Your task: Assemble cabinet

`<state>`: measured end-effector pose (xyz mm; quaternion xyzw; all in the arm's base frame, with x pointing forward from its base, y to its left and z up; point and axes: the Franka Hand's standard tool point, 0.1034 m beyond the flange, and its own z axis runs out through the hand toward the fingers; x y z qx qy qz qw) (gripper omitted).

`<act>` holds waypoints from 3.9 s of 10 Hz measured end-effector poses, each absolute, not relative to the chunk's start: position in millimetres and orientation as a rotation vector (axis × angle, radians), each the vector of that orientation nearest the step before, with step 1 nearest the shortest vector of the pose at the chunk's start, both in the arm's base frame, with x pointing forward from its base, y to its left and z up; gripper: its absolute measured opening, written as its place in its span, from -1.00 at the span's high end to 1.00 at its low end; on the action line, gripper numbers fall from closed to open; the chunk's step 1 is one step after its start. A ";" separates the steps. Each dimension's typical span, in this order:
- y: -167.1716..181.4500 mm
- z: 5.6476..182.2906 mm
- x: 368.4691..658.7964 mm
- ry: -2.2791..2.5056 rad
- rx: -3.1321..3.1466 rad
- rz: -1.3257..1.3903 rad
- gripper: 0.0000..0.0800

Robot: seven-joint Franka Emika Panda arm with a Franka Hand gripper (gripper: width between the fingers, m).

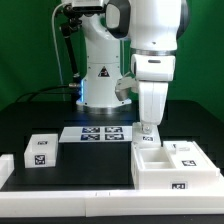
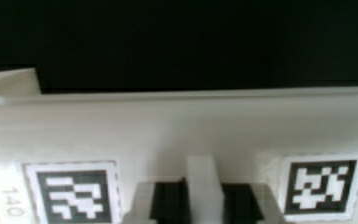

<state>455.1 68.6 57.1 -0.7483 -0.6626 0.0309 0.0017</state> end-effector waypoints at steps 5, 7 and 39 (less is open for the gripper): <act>68.6 61.0 455.8 -2.084 -2.346 0.112 0.83; 68.9 60.5 459.7 -2.083 -2.349 0.103 0.83; 61.7 57.5 579.8 -2.199 -2.259 0.013 0.82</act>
Offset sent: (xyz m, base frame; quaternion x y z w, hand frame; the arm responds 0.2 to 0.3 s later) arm 0.0031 0.0016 0.0148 0.0105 -0.0083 0.0064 0.9999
